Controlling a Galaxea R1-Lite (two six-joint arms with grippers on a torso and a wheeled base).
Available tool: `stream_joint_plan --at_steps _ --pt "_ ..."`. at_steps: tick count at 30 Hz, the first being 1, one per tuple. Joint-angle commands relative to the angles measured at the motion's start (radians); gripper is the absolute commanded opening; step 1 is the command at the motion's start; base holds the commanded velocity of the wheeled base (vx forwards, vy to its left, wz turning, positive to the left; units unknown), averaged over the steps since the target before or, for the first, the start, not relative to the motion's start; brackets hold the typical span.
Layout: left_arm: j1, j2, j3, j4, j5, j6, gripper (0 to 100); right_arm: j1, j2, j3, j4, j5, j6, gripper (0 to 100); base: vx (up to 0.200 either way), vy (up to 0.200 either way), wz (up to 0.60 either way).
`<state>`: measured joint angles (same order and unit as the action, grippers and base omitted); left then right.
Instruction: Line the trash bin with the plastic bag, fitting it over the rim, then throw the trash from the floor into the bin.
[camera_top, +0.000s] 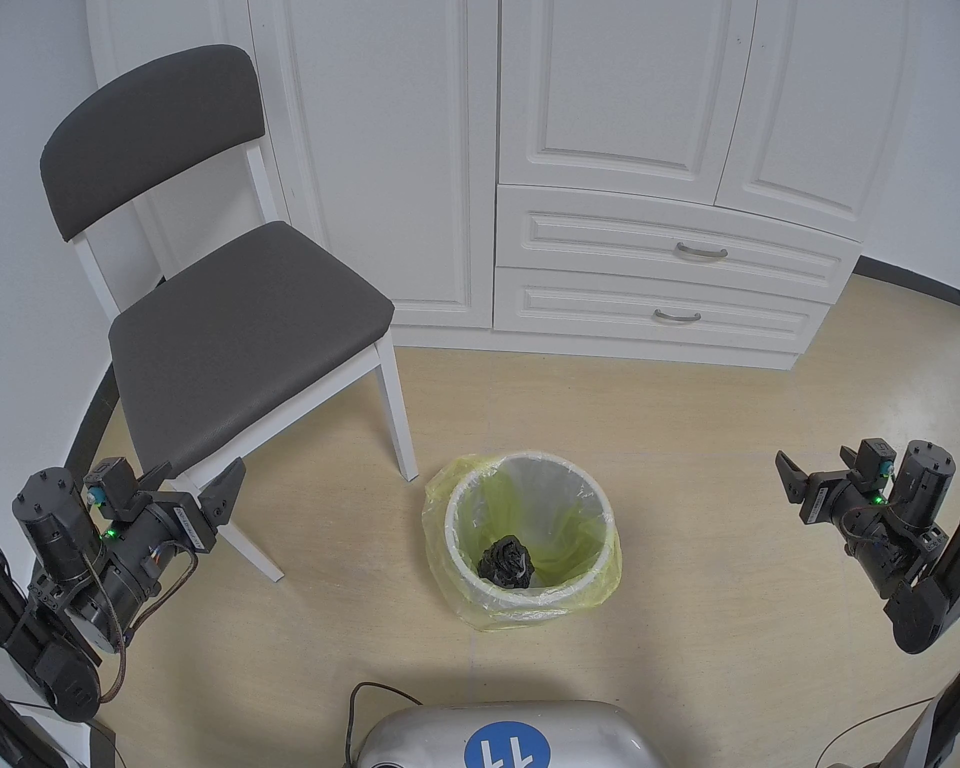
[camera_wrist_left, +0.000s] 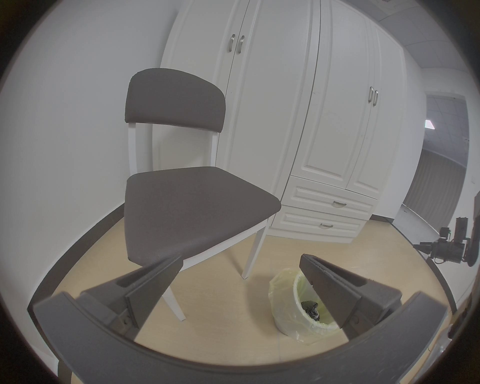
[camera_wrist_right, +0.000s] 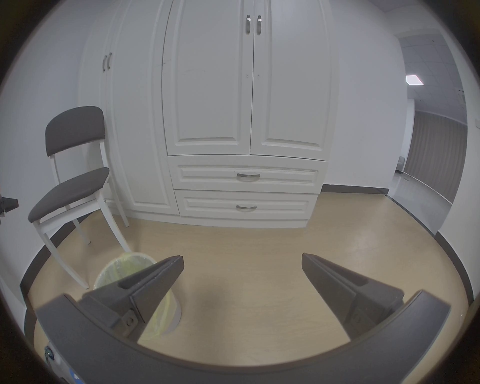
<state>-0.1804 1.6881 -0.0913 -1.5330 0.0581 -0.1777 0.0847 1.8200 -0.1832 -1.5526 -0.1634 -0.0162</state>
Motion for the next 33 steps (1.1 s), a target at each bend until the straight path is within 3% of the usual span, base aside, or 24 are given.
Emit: stream_joint_plan --at_steps 1,10,13,16,17,24,33 --pt "0.001 -0.036 0.033 -0.001 0.000 0.001 100 0.000 -0.044 0.060 -0.018 0.001 -0.028 100 0.000 0.000 0.00" --pt "0.013 -0.100 0.091 0.002 0.006 0.001 100 -0.002 -0.125 0.183 -0.018 -0.015 -0.021 100 0.000 0.000 0.00" --pt "0.019 -0.128 0.091 0.002 0.006 0.003 100 -0.010 -0.219 0.183 -0.009 -0.079 0.090 100 0.000 0.000 0.00" --pt "0.018 -0.133 0.091 0.002 0.008 0.003 100 -0.010 -0.251 0.183 0.043 -0.094 0.110 100 0.000 0.000 0.00" --pt "0.018 -0.146 0.091 0.002 0.017 0.003 100 -0.010 -0.318 0.183 0.135 -0.117 0.130 100 0.000 0.000 0.00" --pt "0.015 -0.150 0.091 0.002 0.069 0.003 100 0.010 -0.607 0.183 0.361 -0.114 0.165 100 0.000 0.000 0.00" --pt "-0.056 -0.159 0.091 0.002 0.068 0.027 100 0.000 -0.811 0.183 0.422 -0.122 0.196 100 0.000 0.000 0.00"
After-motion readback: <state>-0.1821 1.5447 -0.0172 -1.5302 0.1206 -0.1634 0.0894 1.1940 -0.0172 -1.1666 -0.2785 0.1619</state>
